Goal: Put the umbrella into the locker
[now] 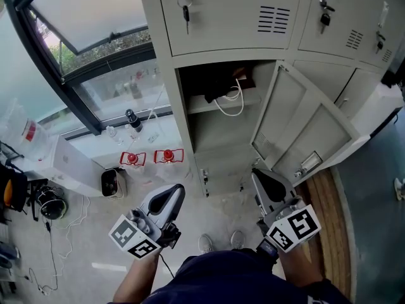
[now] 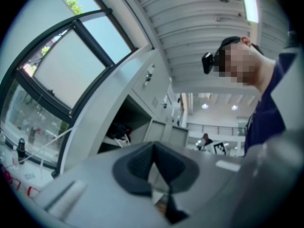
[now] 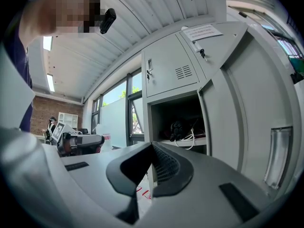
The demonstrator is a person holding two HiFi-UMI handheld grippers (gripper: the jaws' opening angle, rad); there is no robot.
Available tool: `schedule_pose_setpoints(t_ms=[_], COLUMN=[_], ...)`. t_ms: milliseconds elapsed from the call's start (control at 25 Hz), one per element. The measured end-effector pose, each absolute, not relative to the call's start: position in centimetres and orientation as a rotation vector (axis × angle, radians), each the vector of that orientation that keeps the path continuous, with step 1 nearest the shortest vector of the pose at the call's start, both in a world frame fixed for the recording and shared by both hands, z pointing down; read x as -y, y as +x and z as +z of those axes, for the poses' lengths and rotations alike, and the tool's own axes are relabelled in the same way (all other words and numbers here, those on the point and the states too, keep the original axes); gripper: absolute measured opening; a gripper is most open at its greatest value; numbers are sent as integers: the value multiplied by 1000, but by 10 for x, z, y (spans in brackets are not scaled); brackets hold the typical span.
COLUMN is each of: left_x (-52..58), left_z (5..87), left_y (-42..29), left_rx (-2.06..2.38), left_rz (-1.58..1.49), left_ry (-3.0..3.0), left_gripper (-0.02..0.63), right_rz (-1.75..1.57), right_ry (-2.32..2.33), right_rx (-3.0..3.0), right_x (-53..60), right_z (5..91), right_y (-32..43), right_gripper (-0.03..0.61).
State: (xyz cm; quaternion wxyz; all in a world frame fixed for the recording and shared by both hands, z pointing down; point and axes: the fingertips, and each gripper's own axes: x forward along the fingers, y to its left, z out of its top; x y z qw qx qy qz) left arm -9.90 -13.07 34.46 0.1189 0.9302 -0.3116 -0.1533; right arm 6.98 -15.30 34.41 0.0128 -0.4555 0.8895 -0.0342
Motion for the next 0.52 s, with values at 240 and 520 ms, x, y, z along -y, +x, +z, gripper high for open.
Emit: schedule_pose_setpoints(t_ms=[240, 520], left_x=[132, 132], left_z=[344, 343], left_y=[-102, -104], left_rx=[916, 916], left_rz=[-452, -454], left_ry=[2720, 2719], left_gripper=[3, 3], right_rz=[-106, -104], right_ry=[-1415, -1411], right_rx=[-2776, -2779], right_x=[154, 154], right_z=[344, 343], right_y=[67, 64], right_gripper=[8, 8])
